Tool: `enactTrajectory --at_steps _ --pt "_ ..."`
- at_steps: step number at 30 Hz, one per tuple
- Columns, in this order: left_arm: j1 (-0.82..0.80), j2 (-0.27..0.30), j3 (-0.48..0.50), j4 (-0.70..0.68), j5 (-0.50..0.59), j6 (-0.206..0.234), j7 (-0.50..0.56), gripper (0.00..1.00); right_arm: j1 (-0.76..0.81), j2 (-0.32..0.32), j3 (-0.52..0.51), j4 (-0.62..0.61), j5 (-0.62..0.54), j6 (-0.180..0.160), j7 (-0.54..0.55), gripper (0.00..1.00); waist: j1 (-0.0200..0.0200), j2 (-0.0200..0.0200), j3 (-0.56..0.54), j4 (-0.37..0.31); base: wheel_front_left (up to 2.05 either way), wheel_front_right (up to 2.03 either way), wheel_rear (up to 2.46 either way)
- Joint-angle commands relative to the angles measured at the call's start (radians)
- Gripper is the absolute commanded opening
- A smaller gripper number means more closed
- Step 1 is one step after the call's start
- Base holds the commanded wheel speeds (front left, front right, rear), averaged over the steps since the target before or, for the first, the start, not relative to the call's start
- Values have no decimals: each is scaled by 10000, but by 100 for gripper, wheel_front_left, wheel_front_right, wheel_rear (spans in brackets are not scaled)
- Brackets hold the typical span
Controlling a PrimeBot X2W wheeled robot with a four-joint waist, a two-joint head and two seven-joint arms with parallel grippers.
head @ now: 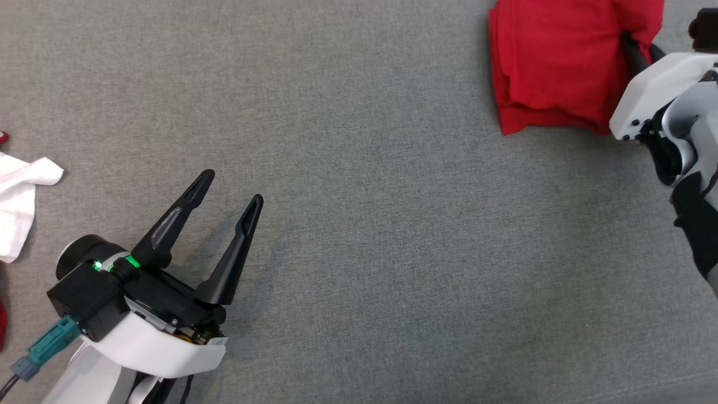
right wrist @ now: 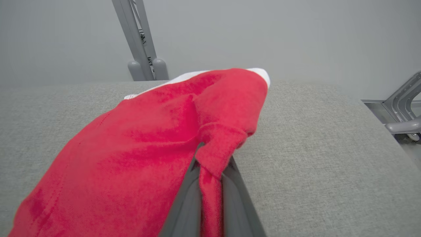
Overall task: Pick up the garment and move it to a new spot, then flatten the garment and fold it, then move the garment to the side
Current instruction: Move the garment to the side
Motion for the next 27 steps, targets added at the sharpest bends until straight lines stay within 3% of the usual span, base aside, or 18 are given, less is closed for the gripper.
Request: enactTrajectory --at_steps 1,6,12,14,15,27 --pt "-163 99 36 -63 -60 -14 2 100 -214 -128 19 100 -204 2 -23 0 0 0 226 -139 0 0 0" --pt "-297 350 58 -212 -101 -14 2 100 -887 -467 -140 557 -957 2 48 0 0 0 646 -113 0 0 0" --pt "-338 466 151 -182 -137 -14 2 100 -1343 -762 -1020 829 -1820 2 -179 2 0 0 884 56 0 0 0" --pt "-354 443 161 -128 -168 -14 2 100 -1300 -686 -1362 864 -2075 2 -219 52 0 0 868 115 0 0 0" --pt "-355 420 176 -100 -172 -14 2 100 -1217 -680 -1535 874 -2230 2 -190 100 0 0 843 139 0 0 0" --pt "8 -41 345 374 -122 -12 0 100 -504 -691 -3150 889 -4114 2 -342 100 0 0 -248 105 0 0 0"
